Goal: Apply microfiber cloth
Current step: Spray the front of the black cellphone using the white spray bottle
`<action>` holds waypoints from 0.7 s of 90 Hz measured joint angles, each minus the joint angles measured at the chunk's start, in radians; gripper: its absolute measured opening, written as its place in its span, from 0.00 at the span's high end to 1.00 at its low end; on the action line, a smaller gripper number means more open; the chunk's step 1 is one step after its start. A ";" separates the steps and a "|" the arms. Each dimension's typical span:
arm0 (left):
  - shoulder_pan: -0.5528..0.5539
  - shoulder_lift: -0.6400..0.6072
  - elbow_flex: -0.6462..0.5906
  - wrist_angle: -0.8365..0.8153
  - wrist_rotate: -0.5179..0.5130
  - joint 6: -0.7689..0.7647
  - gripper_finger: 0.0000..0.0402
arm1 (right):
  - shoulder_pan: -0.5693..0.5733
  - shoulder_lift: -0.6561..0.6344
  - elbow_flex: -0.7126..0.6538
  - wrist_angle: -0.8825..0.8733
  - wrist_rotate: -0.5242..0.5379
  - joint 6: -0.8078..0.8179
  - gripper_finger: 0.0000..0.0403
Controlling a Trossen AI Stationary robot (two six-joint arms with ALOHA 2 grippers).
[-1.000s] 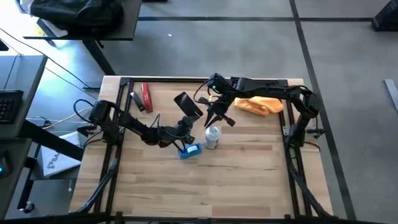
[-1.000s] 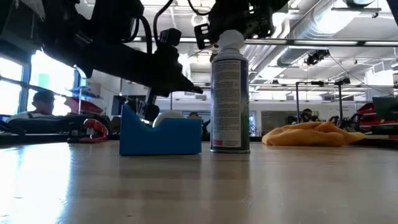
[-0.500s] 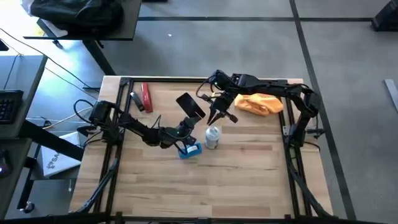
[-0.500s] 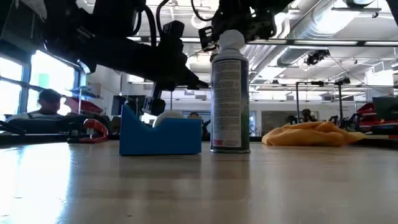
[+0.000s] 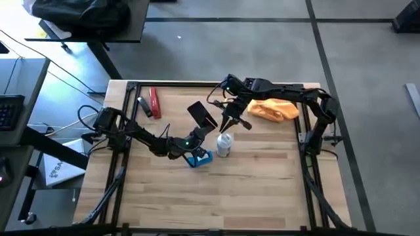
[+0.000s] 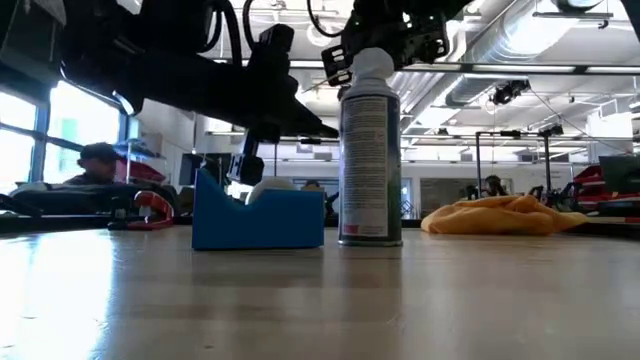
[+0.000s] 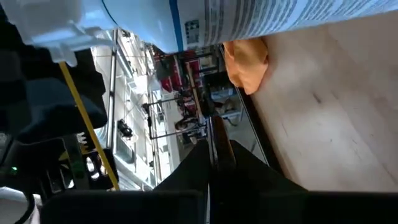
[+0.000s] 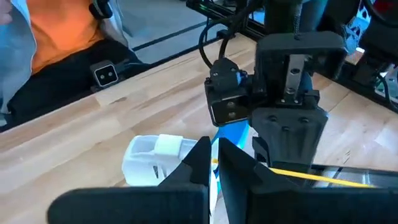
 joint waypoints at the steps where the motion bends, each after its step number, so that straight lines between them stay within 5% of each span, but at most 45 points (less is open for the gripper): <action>1: 0.002 0.000 0.000 0.000 0.003 0.008 0.97 | 0.001 0.000 0.000 0.000 0.003 0.003 1.00; 63: 0.010 -0.001 -0.002 0.101 0.007 0.082 0.97 | 0.009 -0.003 0.002 -0.040 0.071 0.091 1.00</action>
